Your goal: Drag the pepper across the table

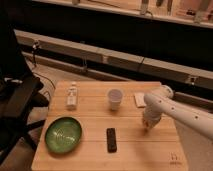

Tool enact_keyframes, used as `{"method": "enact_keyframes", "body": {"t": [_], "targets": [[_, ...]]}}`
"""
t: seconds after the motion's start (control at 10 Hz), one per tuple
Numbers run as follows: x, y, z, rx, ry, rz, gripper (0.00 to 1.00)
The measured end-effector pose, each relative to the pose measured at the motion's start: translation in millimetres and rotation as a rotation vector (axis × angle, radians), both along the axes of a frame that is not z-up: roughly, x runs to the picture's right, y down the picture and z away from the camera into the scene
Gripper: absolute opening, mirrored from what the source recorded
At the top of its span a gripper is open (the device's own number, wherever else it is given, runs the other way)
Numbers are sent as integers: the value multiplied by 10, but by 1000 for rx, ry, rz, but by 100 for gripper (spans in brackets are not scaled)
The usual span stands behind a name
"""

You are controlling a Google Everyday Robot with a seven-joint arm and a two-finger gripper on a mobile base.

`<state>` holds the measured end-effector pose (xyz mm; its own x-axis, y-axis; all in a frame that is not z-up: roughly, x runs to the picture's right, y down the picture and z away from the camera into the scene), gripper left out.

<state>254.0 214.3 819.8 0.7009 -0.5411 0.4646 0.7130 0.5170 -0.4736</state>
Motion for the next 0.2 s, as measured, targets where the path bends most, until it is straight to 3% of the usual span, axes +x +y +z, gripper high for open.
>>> {"method": "enact_keyframes", "body": {"t": [0.2], "targets": [[-5, -25, 18, 1, -1, -4, 0]]}}
